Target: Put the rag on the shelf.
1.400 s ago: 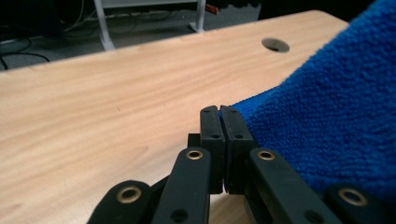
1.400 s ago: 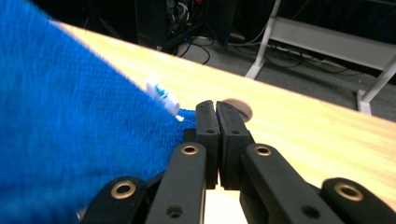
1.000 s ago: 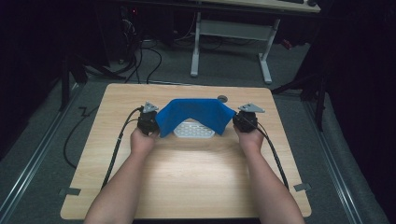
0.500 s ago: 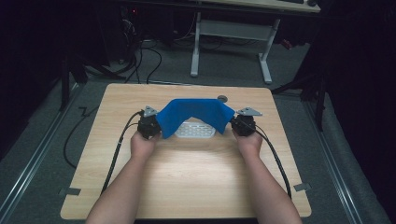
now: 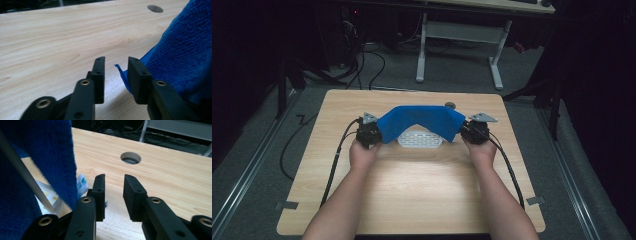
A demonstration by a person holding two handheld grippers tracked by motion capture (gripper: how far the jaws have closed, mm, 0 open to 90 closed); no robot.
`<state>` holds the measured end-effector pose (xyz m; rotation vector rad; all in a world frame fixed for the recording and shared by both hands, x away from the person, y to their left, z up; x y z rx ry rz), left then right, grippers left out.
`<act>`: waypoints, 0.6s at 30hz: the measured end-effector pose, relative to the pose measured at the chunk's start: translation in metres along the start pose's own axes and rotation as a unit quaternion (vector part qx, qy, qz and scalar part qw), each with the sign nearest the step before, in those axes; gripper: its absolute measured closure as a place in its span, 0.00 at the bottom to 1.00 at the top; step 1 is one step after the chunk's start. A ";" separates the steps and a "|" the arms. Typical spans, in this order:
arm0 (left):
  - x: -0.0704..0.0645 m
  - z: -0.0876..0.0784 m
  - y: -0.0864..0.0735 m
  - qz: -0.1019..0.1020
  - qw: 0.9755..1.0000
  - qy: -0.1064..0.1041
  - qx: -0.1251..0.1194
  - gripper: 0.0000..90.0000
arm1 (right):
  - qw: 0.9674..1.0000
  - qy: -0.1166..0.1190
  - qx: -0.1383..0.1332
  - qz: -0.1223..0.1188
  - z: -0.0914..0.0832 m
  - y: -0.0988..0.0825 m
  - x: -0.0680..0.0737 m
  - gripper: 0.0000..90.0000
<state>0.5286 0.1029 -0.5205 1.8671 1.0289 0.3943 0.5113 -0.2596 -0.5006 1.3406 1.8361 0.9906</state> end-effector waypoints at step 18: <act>0.008 -0.019 0.010 -0.016 0.999 0.032 -0.015 0.44 | 1.000 -0.006 -0.022 0.015 -0.011 0.013 -0.012 0.58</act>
Point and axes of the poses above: each handheld gripper's, and its own axes: z roughly forward along the jaws, y roughly out of its top, x roughly to its left, the point moved 3 cm from there along z, roughly forward along the jaws, and after that the axes turned 5 degrees about -y, right-handed, at the moved point
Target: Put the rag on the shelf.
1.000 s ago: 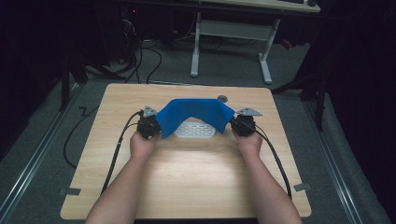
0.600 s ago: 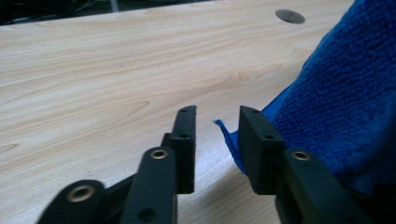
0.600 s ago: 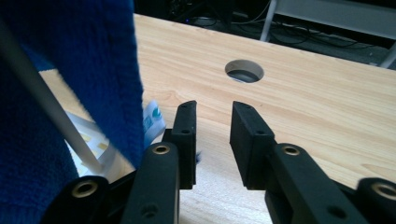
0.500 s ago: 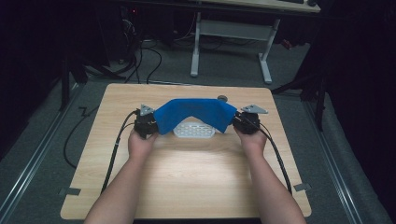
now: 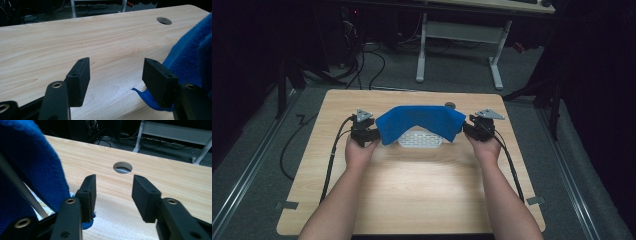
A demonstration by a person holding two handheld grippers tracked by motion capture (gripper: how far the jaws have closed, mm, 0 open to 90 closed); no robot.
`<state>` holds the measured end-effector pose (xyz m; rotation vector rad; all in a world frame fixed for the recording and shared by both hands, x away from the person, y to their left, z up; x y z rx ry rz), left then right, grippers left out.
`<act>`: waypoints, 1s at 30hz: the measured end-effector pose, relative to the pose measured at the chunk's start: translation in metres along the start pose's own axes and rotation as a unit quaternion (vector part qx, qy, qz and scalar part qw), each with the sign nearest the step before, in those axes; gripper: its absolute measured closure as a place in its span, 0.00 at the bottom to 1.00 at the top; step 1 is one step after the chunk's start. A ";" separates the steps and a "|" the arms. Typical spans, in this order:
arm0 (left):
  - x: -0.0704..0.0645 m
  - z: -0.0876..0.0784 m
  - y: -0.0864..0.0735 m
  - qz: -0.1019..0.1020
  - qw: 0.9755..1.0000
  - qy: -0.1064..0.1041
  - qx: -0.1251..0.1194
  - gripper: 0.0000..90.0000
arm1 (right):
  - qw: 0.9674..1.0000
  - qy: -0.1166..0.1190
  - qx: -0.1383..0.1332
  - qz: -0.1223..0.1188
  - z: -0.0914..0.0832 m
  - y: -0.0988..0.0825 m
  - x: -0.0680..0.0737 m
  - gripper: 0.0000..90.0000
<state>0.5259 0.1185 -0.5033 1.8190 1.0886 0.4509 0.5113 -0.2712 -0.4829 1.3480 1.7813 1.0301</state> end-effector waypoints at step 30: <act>0.022 -0.056 -0.033 0.007 0.999 0.044 0.009 0.45 | 0.999 -0.026 -0.005 -0.026 -0.036 -0.016 -0.016 0.52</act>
Point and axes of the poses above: each handheld gripper's, and its own axes: z roughly forward along the jaws, y roughly out of its top, x roughly to its left, the point moved 3 cm from there along z, roughly forward along the jaws, and after that the axes turned 5 degrees about -y, right-handed, at the moved point
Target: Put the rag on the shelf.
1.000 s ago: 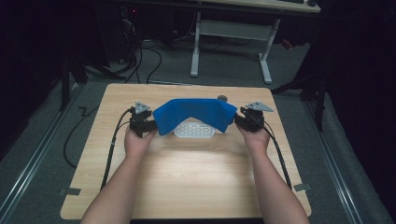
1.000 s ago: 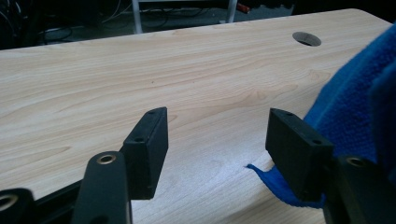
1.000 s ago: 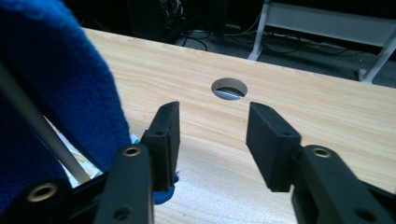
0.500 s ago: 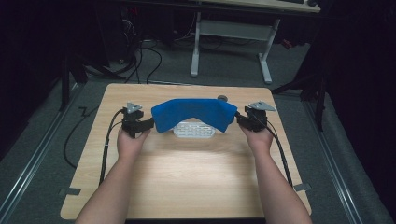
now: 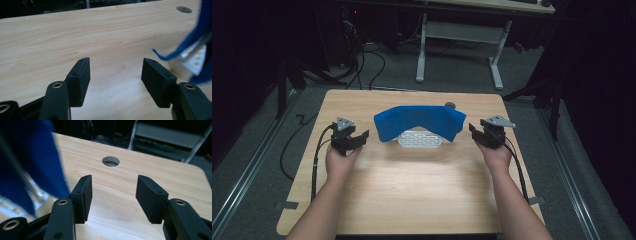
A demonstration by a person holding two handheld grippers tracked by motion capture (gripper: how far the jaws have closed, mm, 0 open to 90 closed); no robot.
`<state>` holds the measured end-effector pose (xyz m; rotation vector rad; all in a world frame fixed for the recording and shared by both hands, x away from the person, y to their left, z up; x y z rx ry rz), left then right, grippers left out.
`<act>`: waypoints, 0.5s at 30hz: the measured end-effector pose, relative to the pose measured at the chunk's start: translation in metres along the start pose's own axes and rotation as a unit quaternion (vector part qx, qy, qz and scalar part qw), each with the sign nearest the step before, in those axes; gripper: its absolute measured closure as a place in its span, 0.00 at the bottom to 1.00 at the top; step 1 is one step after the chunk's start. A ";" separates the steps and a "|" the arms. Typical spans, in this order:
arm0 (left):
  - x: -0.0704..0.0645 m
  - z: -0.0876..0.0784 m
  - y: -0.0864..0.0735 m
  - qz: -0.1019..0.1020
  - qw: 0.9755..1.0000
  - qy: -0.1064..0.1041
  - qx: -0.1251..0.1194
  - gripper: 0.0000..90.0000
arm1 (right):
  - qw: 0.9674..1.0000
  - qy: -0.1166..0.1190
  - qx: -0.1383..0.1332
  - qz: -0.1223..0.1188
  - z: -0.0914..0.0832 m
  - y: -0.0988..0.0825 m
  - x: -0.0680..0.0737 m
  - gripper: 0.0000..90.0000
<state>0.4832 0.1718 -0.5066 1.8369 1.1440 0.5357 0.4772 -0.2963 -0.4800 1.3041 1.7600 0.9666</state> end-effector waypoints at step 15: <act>-0.071 -0.076 -0.069 0.019 0.998 -0.055 -0.013 0.42 | 0.999 0.012 -0.017 -0.028 -0.097 -0.048 0.032 0.43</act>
Point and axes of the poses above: each handheld gripper's, and its own axes: z roughly forward along the jaws, y roughly out of its top, x roughly to its left, the point moved 3 cm from there along z, roughly forward along the jaws, and after that the axes turned 5 degrees about -y, right-handed, at the moved point
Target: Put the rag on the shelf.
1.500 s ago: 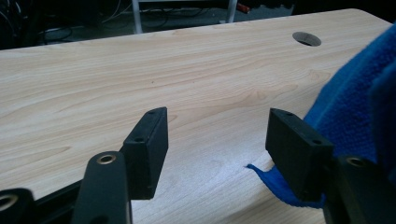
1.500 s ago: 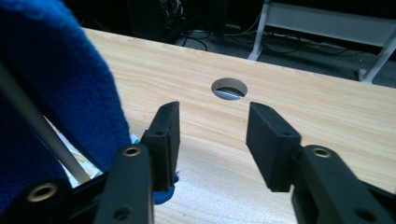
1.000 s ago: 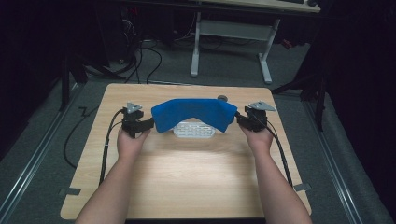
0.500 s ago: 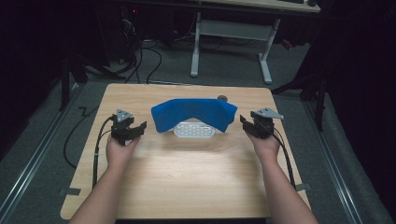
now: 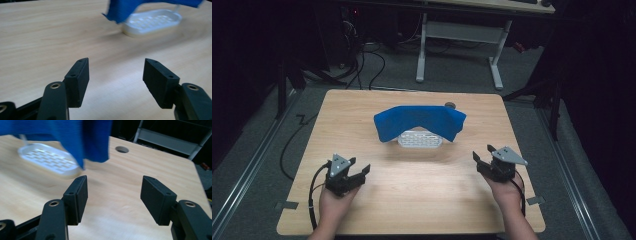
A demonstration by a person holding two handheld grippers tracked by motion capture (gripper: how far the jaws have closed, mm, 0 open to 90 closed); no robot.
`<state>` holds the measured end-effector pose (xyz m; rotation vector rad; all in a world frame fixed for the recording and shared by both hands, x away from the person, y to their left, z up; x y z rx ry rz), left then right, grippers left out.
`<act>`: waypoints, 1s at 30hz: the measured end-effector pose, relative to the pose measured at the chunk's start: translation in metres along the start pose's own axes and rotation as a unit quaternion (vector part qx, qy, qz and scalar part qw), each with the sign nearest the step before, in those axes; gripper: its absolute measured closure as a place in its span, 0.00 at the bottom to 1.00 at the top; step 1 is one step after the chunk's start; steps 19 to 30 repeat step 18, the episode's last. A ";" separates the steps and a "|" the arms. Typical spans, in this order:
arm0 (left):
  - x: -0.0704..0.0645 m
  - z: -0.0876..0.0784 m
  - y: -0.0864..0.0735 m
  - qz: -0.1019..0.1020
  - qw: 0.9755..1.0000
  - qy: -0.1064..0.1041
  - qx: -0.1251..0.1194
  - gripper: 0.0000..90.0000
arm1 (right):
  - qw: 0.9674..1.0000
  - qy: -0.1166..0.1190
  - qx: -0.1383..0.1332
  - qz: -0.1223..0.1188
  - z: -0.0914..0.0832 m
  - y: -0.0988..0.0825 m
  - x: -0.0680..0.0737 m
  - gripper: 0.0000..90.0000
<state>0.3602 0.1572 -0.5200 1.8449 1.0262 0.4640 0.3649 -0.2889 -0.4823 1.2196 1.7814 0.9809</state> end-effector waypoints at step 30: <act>-0.072 0.015 -0.023 0.035 0.995 -0.086 0.047 0.43 | 0.998 0.056 0.027 -0.025 -0.024 -0.053 0.057 0.41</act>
Point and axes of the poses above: each handheld gripper's, and its own axes: z roughly forward along the jaws, y roughly out of its top, x roughly to its left, the point moved 3 cm from there along z, roughly forward along the jaws, and after that the axes turned 5 degrees about -y, right-handed, at the moved point
